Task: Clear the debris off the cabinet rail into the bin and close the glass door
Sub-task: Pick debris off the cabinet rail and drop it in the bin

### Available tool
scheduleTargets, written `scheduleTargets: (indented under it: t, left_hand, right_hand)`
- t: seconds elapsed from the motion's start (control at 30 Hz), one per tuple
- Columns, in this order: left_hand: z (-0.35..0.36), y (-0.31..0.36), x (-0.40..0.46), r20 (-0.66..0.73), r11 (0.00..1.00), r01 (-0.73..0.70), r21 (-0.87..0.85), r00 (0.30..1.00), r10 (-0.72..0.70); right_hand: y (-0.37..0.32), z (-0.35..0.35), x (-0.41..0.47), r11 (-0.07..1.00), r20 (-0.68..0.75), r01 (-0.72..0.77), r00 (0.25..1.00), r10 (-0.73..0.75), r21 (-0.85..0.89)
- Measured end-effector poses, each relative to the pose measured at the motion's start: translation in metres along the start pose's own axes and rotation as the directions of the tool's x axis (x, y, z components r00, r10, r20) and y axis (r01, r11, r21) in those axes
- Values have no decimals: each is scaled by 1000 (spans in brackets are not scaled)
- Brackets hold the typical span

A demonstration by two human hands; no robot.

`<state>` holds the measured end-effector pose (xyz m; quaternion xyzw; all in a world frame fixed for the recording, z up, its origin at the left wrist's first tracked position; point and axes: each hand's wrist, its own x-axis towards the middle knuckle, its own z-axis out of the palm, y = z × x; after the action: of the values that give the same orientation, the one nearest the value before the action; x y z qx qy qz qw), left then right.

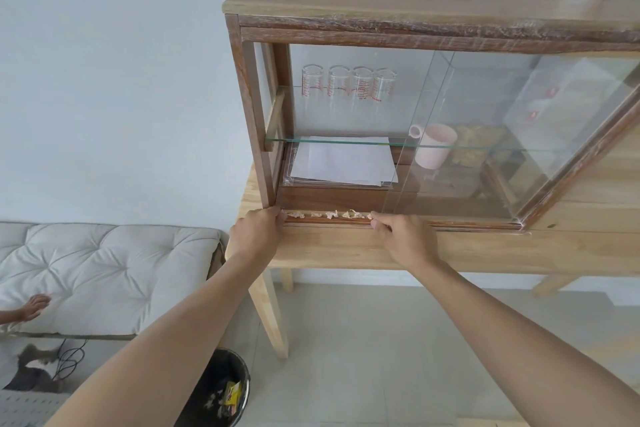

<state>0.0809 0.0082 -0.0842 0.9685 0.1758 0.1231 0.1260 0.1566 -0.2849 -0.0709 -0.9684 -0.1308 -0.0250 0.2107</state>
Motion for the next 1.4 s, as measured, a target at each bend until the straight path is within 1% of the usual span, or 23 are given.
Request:
scheduleTargets:
  t: [0.1,0.27,0.33,0.43,0.53,0.6,0.67,0.83,1.0,1.17,1.27,1.4]
  left_hand:
    - [-3,3,3,22,999,-29,40,999,28]
    - [-11,16,3,131,983,-93,160,989,72]
    - [-17,18,0,139,984,-100,150,987,80]
    - [-21,19,-6,72,996,-86,-30,994,88]
    - [-24,25,-10,42,972,-77,-224,995,89]
    - [-24,31,-8,17,951,-90,-297,995,100]
    - [-23,36,-3,1,941,-96,-324,995,102]
    - [-12,39,6,-10,939,-88,-331,996,89]
    - [-4,39,11,2,956,-58,-286,998,61]
    - [-1,39,8,-19,964,-55,-261,998,52]
    - [1,40,3,-9,970,-76,-231,997,76]
    - [-3,44,8,73,978,-66,-199,994,82]
  right_hand:
    - [-2,0,3,1000,-8,-15,1000,15,7]
    - [-8,4,10,999,21,-39,999,39,38]
    - [-12,6,10,997,10,-33,999,32,64]
    - [-21,10,11,985,-35,-36,998,42,169]
    - [-30,14,14,974,-36,-52,997,61,222]
    - [-31,17,16,973,-23,-58,998,65,225]
    - [-30,20,17,973,-1,-66,998,68,221]
    - [-28,23,19,977,21,-58,998,55,205]
    - [-27,21,23,976,47,-54,998,46,213]
    - [-26,21,25,981,63,-44,997,33,189]
    - [-24,21,20,967,74,-31,997,13,252]
    - [-20,20,9,917,98,-50,995,12,396]
